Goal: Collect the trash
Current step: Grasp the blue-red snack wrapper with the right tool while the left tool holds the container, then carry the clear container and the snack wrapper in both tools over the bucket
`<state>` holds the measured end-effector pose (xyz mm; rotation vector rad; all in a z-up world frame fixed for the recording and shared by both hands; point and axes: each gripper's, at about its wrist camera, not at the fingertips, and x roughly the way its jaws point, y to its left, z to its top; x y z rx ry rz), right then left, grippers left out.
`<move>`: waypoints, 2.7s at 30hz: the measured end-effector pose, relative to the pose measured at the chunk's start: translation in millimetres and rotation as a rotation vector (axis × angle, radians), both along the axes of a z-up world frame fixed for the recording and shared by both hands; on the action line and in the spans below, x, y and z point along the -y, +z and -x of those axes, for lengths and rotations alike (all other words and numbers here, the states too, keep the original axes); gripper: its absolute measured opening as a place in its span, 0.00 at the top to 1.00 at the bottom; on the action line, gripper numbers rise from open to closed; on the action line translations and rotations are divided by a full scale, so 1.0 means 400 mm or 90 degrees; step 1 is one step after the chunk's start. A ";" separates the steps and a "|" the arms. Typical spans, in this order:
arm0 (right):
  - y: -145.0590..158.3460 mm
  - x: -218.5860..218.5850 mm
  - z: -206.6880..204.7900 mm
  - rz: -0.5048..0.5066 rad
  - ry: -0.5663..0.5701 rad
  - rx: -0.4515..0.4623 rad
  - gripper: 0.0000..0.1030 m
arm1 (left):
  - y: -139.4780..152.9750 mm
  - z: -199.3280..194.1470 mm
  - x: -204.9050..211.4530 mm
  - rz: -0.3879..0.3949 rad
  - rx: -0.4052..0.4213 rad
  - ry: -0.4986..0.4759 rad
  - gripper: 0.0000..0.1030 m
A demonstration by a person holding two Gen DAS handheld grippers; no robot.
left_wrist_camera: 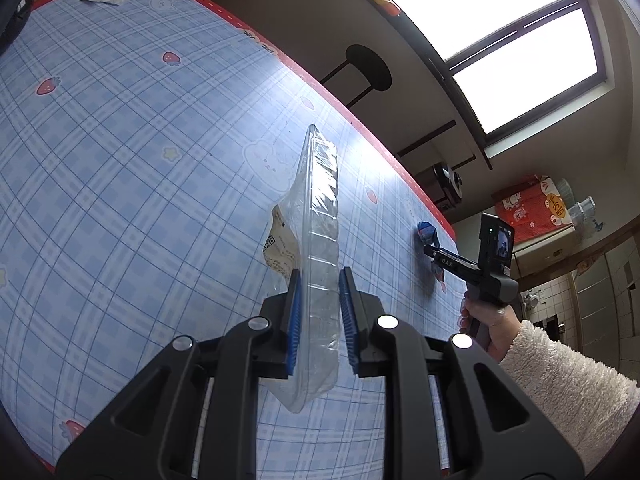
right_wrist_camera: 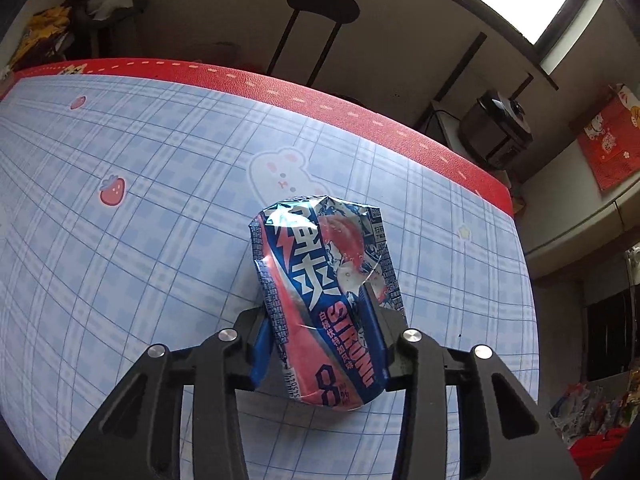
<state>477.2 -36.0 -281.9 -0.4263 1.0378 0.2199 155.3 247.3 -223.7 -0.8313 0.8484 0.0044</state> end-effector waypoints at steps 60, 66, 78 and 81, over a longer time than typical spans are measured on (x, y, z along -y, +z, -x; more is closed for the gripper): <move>0.400 1.094 0.931 -0.502 -0.280 0.216 0.96 | 0.333 0.053 0.818 -0.149 0.117 -0.264 0.85; 0.396 1.284 1.034 -0.474 -0.394 0.259 0.96 | 0.317 -0.036 1.126 -0.116 0.146 -0.406 0.85; 0.351 1.500 1.112 -0.426 -0.501 0.263 0.96 | 0.226 -0.134 1.564 -0.053 0.142 -0.548 0.85; 0.329 1.507 1.061 -0.435 -0.492 0.247 0.96 | 0.219 -0.140 1.595 -0.055 0.140 -0.553 0.85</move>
